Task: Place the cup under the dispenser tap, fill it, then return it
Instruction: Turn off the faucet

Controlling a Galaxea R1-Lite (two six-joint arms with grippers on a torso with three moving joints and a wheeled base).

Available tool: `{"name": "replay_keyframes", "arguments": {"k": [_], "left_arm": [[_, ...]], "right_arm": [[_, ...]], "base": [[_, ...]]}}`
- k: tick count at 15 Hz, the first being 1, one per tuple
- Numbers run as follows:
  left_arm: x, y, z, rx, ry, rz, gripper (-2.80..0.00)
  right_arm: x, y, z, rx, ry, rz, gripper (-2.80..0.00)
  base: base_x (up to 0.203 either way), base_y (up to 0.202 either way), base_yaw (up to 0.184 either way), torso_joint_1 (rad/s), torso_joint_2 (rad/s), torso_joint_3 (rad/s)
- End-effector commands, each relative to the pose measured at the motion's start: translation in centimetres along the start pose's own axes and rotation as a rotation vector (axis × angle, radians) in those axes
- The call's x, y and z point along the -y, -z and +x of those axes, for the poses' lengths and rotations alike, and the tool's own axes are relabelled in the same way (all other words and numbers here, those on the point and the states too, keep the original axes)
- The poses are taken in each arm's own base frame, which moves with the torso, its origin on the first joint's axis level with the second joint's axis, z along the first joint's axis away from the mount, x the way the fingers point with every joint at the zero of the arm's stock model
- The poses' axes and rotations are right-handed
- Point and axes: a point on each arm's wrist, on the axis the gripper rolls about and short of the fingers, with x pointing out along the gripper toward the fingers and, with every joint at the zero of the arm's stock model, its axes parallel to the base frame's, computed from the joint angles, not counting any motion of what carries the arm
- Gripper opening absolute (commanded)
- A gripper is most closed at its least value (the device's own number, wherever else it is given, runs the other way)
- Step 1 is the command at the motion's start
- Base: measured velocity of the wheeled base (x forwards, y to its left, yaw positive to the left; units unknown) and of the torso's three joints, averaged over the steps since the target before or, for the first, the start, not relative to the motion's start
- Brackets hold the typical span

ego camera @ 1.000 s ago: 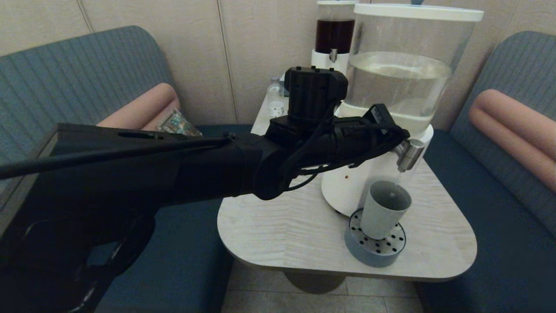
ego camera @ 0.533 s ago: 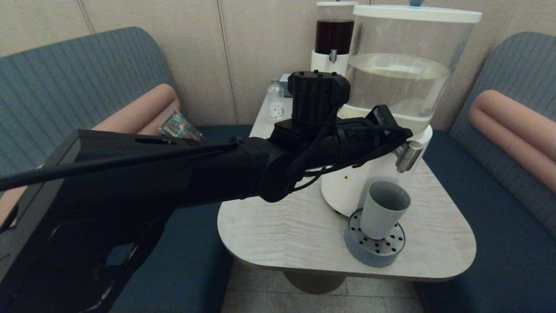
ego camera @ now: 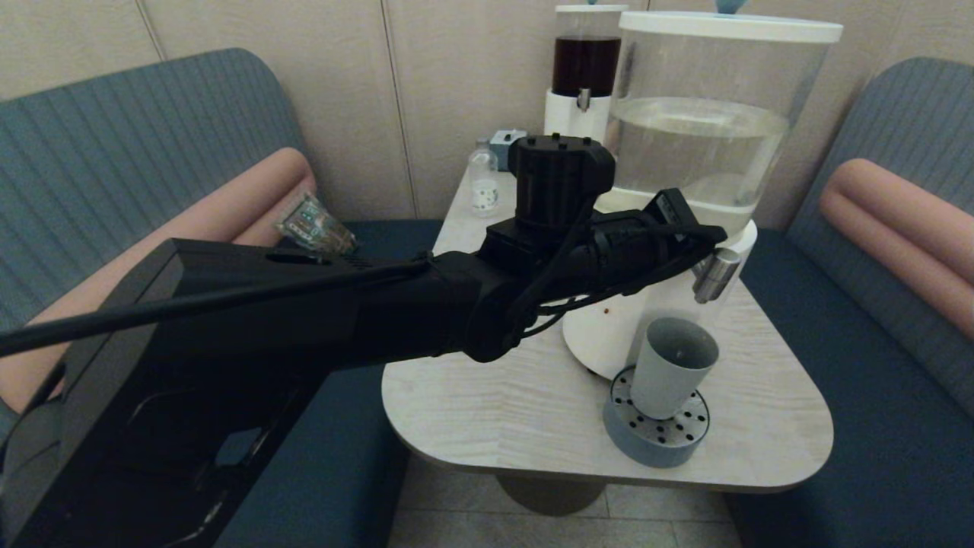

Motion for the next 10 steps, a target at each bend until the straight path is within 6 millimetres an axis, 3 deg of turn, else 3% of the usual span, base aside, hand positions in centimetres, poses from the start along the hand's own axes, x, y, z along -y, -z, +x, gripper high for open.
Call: {"name": "replay_keyframes", "arguments": {"k": [1,10], "left_arm": [[-1.13,0.55,0.54,-0.013,-0.013,-0.013,-2.8],[-1.75,1.22,1.39,-0.021,0.018,-0.005,-2.8]], "right_arm": [[0.0,-0.01,0.01,0.0,-0.001,0.0,-2.8],[0.0,-0.01,0.01,0.0,-0.001,0.0,-2.8]], "base": [[0.0,0.0,0.0,0.0,0.0,0.0],[0.0,0.0,0.0,0.0,0.0,0.0]]}}
